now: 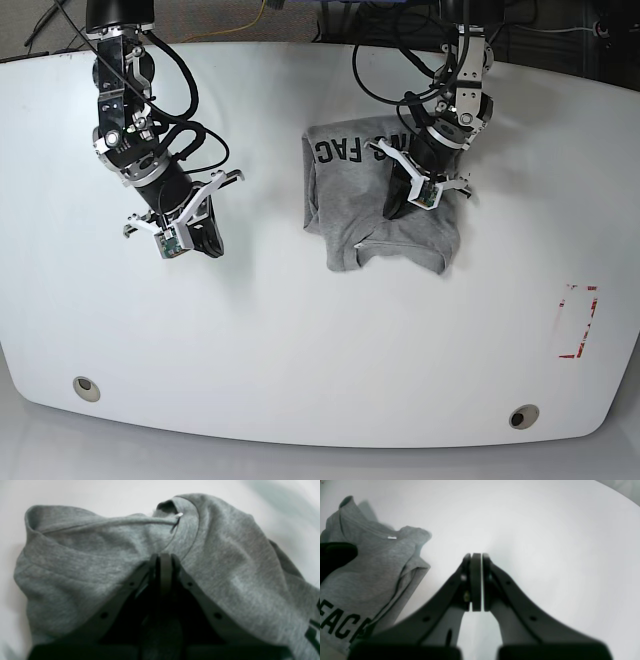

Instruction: Layout the t-shirt on the table in an organized manner, then fold the t-shirt properly

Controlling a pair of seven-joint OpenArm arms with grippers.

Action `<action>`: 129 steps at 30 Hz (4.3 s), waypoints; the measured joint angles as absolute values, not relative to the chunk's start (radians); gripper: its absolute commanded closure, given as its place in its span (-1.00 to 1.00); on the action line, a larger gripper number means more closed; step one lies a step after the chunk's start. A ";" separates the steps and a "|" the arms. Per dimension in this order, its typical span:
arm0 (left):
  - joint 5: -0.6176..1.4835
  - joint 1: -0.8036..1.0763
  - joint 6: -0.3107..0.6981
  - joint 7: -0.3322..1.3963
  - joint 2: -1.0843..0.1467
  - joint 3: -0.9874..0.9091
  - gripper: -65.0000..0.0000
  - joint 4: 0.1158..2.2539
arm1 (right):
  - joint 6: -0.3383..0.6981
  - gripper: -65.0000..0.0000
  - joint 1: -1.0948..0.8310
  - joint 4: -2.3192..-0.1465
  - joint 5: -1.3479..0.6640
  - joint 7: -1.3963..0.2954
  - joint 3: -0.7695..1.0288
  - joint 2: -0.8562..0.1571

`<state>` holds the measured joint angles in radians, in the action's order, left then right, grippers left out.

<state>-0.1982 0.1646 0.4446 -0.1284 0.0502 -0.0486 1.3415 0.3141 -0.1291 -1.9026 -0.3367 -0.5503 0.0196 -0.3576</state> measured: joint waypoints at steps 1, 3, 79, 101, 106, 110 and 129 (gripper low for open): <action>-0.199 0.167 0.446 -0.130 0.041 -0.050 1.00 1.342 | 0.314 0.99 -0.129 -1.903 -0.337 -0.550 0.020 -0.357; -0.197 0.173 0.455 -0.136 0.020 -0.052 1.00 1.343 | 0.314 0.99 -0.129 -1.903 -0.337 -0.551 0.020 -0.357; -0.002 0.211 0.693 0.163 0.058 -0.242 1.00 1.440 | 0.314 0.99 -0.150 -1.903 -0.340 -0.551 0.011 -0.324; 0.024 0.295 0.709 0.071 -0.072 -0.437 1.00 1.428 | 0.314 0.99 -0.169 -1.906 -0.339 -0.551 0.013 -0.324; 0.022 0.305 0.708 0.078 -0.122 -0.476 1.00 1.427 | 0.313 0.99 -0.170 -1.907 -0.340 -0.551 0.013 -0.324; 0.009 0.298 0.704 0.089 -0.157 -0.503 1.00 1.424 | 0.314 0.99 -0.170 -1.910 -0.340 -0.551 0.013 -0.324; -0.002 0.256 0.697 0.113 -0.192 -0.533 1.00 1.449 | 0.314 0.99 -0.190 -1.911 -0.340 -0.551 0.012 -0.324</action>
